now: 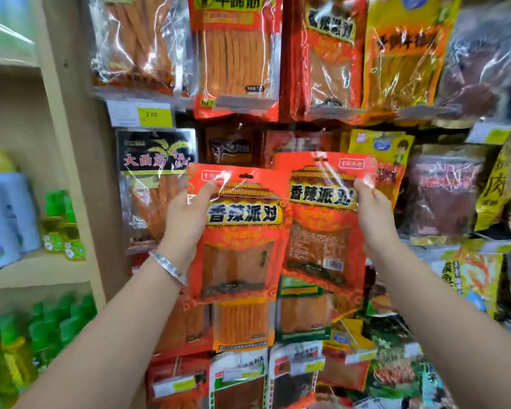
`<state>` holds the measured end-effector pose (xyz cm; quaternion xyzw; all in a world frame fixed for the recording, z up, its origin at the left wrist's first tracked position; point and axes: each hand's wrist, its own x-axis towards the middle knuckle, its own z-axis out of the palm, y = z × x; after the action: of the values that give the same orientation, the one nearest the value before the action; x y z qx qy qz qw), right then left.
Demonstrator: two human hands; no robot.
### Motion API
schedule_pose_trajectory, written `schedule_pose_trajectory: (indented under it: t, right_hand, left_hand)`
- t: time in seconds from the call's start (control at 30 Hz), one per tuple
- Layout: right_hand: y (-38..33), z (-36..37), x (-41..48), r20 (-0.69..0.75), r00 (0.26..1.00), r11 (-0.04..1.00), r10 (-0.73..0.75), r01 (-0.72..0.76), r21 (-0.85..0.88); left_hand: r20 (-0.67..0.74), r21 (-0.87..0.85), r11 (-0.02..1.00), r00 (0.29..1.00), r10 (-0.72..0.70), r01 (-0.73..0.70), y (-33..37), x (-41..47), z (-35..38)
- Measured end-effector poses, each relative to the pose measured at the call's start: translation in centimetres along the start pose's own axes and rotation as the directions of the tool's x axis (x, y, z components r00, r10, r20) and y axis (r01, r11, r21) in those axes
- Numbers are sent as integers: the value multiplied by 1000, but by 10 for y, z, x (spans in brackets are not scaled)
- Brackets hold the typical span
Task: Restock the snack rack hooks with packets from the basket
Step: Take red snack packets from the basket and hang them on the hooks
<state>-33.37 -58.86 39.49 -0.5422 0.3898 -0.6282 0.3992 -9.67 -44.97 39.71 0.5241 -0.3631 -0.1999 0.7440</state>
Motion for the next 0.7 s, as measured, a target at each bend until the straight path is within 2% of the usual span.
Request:
schedule_pose_trajectory:
  t: [0.1,0.23,0.37,0.43,0.6,0.7]
  right_hand:
    - [-7,1,32,3,1000,998,22,-22,52]
    - [-18,6,61,48,997,990,56,-62,123]
    - [-22,11,85,72,997,987,26,-37,155]
    - [-25,14,94,100,995,989,8,-23,146]
    - [-20,21,110,193,973,986,129,-147,79]
    - [-9,21,118,185,972,989,146,-148,-3]
  left_hand:
    - [23,8,996,996,91,-91,2,22,19]
    - [48,-4,994,993,105,-105,2,39,43]
    - [78,-66,994,993,94,-89,-4,50,61]
    - [95,-95,992,992,87,-78,-6,52,68]
    - [85,-100,993,994,75,-66,-8,55,82]
    - [52,-90,993,995,85,-80,-9,56,90]
